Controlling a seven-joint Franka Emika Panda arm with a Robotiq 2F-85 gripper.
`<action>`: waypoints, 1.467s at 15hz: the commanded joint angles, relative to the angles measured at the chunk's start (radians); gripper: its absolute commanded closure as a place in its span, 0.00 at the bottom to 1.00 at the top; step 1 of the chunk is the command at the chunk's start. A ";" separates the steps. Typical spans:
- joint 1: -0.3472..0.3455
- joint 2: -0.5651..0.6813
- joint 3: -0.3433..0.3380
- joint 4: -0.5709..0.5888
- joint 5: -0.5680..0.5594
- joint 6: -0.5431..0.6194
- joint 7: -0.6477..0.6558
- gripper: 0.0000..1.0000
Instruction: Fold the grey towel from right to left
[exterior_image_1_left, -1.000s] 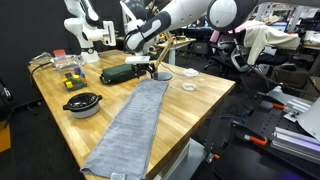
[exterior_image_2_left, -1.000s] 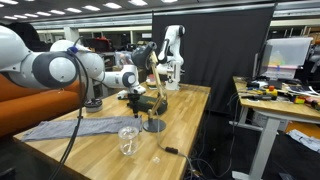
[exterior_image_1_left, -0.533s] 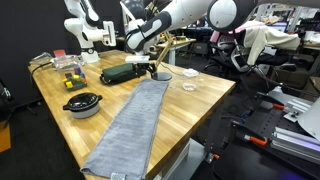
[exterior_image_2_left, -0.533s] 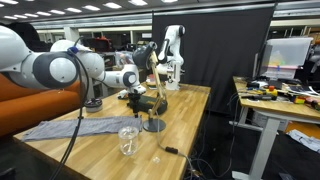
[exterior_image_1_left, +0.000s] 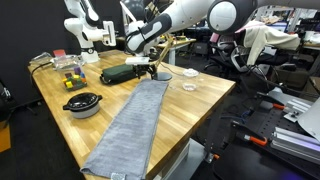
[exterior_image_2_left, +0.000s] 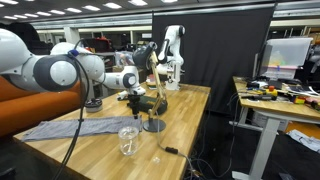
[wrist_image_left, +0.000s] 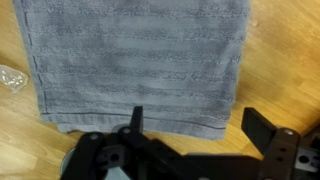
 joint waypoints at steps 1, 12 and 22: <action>-0.009 0.029 0.005 0.066 0.009 -0.026 0.008 0.00; -0.004 0.058 0.002 0.100 0.003 -0.022 -0.001 0.63; 0.012 0.035 0.002 0.093 -0.009 -0.011 -0.042 0.99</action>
